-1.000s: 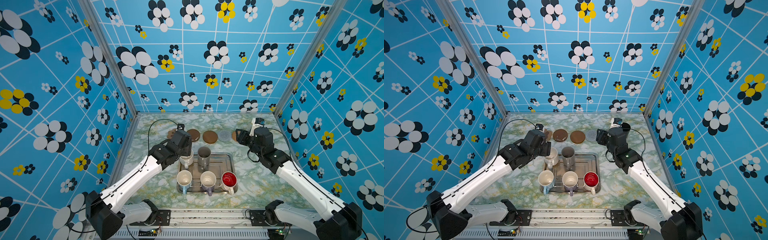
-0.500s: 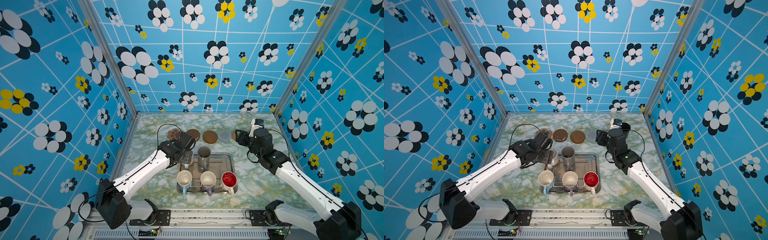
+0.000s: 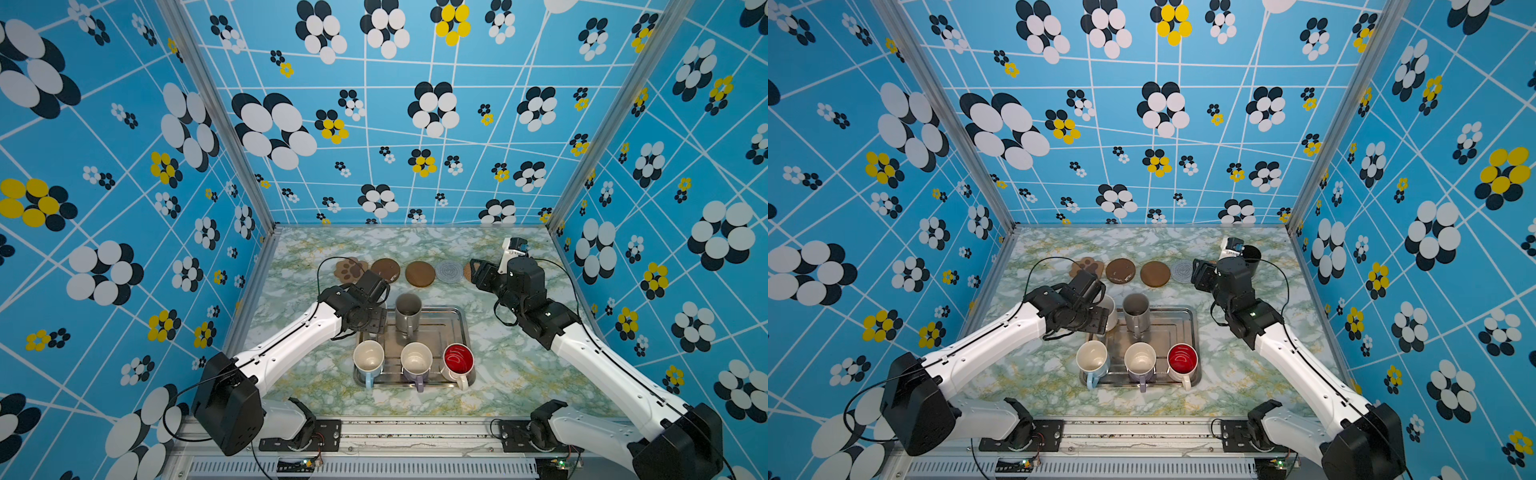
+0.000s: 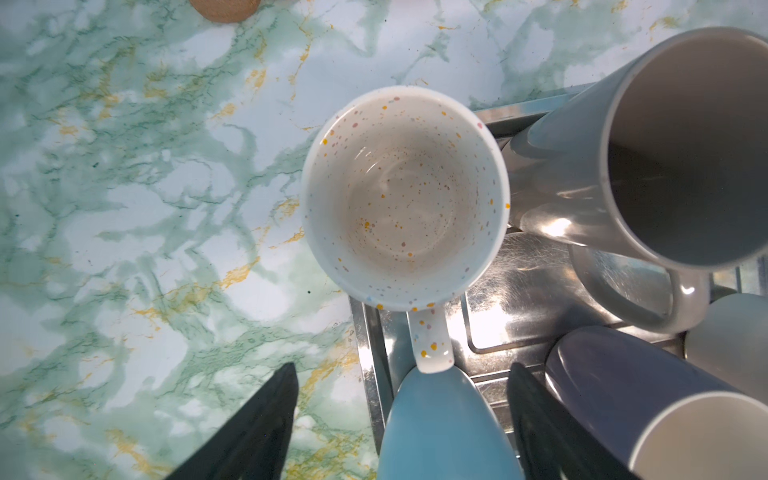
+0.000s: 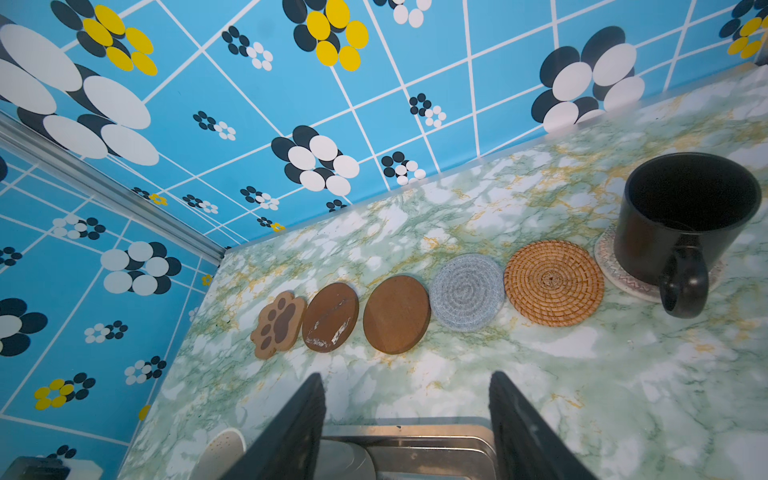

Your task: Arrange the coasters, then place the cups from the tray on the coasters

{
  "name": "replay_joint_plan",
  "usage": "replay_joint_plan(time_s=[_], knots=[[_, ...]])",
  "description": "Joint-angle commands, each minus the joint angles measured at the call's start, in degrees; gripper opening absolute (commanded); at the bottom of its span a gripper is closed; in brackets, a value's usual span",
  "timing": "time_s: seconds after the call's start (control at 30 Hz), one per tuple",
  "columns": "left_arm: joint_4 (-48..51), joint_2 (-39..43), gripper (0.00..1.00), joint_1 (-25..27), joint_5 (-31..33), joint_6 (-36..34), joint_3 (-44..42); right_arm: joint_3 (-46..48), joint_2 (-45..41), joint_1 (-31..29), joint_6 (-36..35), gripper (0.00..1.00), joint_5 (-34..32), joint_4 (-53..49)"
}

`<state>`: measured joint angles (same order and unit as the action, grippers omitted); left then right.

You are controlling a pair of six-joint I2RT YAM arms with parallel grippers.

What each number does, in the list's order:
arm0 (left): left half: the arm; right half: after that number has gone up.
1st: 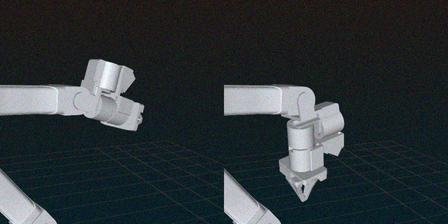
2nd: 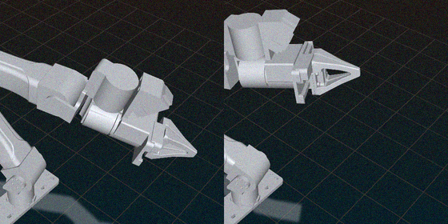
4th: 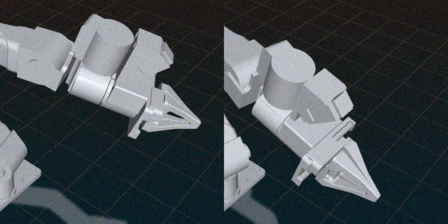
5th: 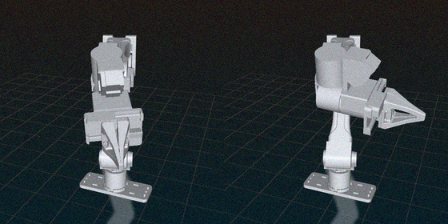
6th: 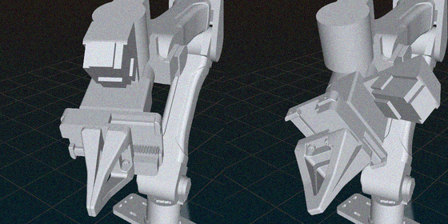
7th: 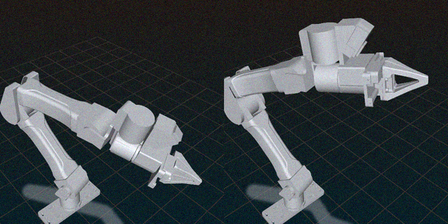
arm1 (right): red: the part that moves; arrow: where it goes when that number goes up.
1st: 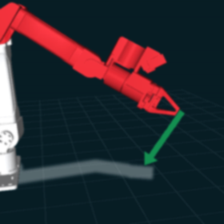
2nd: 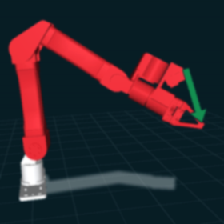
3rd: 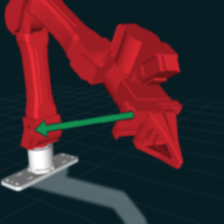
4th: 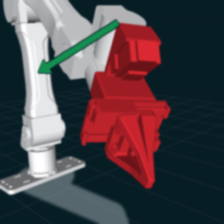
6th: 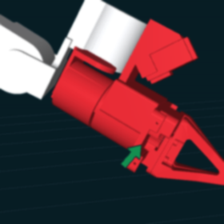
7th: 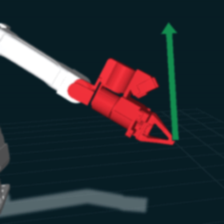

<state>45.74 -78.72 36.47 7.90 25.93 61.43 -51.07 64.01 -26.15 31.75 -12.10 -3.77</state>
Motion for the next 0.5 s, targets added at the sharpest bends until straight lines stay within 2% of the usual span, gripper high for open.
replay_joint_plan(time_s=[0.0, 0.47], knots=[[-2.2, -1.16, 0.78, -0.84, -2.91, 0.5, -1.27, 0.9, -0.2, -0.3, -0.81, 0.65, -0.12, 1.22], [-4.03, -3.8, 0.69, -2.1, -5.24, 0.94, -2.89, 1.06, 0.07, -0.24, -0.81, 0.66, -0.14, 1.57]])
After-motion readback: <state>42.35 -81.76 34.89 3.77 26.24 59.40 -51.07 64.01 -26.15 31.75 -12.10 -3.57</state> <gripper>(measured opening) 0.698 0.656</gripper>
